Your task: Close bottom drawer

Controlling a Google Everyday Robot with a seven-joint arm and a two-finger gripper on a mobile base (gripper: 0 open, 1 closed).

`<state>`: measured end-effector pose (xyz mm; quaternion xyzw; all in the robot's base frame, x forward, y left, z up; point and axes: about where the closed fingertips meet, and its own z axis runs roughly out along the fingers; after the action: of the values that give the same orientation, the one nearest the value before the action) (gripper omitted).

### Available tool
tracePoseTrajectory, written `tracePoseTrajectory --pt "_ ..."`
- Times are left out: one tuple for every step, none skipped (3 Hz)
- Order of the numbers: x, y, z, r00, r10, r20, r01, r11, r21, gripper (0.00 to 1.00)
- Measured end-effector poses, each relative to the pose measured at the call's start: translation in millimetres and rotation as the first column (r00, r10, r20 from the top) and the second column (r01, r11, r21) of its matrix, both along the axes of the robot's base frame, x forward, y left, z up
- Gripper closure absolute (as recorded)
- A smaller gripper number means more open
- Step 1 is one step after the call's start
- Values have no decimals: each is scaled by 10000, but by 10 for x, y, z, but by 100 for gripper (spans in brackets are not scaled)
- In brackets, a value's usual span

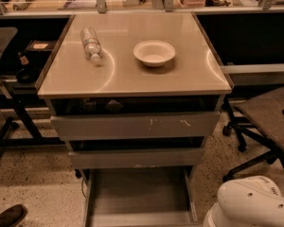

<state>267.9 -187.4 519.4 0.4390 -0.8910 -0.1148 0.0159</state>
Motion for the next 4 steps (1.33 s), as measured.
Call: tracePoseTrajectory --pt "54 -74 -603 9919 -1242 -257 1244 9922 83 100" --pt "119 -174 -1076 9782 -2013 -521 2021 9793 111 100" --pt "149 -249 -1536 9623 -2572 -883 2607 9649 303 100" --pt "133 -248 -1539 9617 -2571 -950 2614 9646 354 100"
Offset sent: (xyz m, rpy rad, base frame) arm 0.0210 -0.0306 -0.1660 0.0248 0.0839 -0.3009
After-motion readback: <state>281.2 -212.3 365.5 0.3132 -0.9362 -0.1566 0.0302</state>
